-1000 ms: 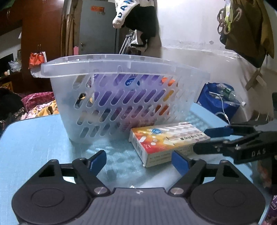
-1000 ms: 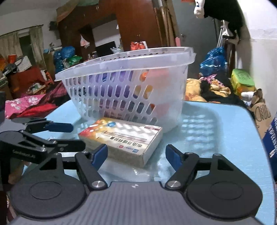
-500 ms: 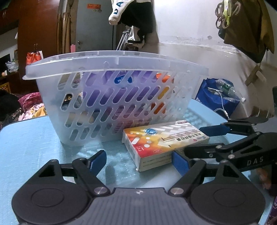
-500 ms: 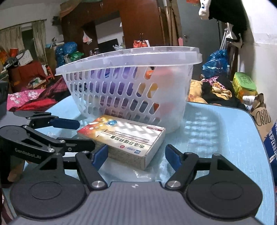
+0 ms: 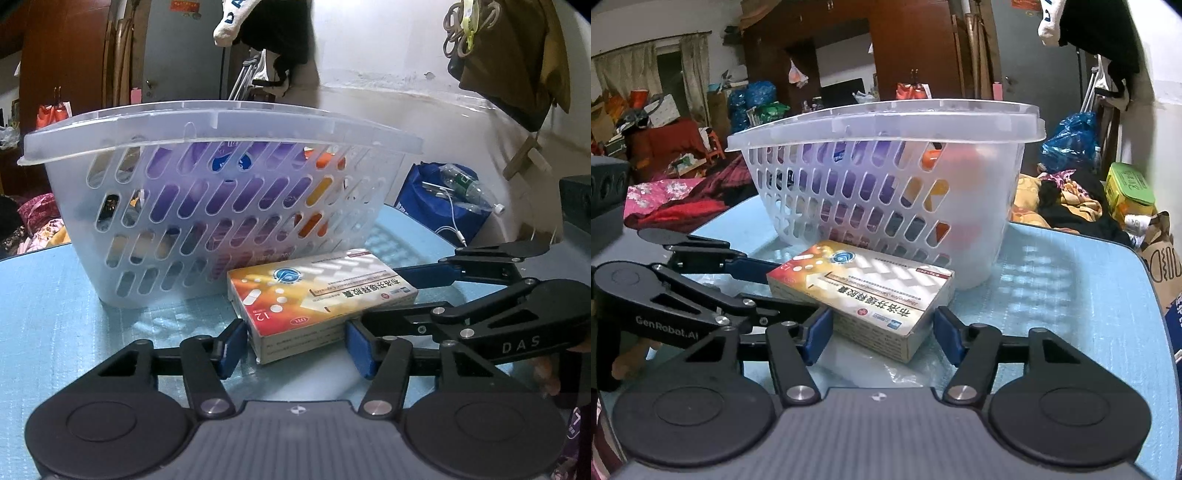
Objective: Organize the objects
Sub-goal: 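Grasp the white-and-orange medicine box between both grippers, then lift the medicine box with both grippers over the basket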
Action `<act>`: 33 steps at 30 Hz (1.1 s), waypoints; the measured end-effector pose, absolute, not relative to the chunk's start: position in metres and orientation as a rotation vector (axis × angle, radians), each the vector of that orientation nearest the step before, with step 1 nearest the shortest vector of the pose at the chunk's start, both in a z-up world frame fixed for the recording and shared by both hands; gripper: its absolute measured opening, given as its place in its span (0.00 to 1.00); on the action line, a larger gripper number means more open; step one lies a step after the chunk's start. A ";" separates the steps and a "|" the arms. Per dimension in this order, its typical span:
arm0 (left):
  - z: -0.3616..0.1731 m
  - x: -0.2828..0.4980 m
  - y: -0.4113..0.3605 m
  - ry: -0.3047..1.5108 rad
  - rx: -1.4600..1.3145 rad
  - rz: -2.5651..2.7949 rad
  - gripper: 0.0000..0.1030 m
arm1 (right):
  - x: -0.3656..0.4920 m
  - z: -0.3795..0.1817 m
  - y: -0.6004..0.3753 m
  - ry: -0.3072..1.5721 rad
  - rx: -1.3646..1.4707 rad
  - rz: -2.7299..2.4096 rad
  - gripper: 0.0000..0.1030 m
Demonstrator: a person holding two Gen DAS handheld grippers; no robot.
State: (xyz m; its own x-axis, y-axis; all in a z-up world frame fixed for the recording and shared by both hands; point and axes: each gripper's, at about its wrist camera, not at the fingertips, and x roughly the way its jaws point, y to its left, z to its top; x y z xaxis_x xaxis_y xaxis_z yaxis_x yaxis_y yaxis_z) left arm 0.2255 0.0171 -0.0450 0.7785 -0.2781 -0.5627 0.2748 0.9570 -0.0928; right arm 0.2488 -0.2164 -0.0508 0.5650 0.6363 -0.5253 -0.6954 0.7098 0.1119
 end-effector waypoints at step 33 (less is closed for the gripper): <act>0.095 0.172 0.010 0.173 0.134 -0.227 0.51 | 0.196 0.081 -0.185 0.144 -0.253 0.701 0.49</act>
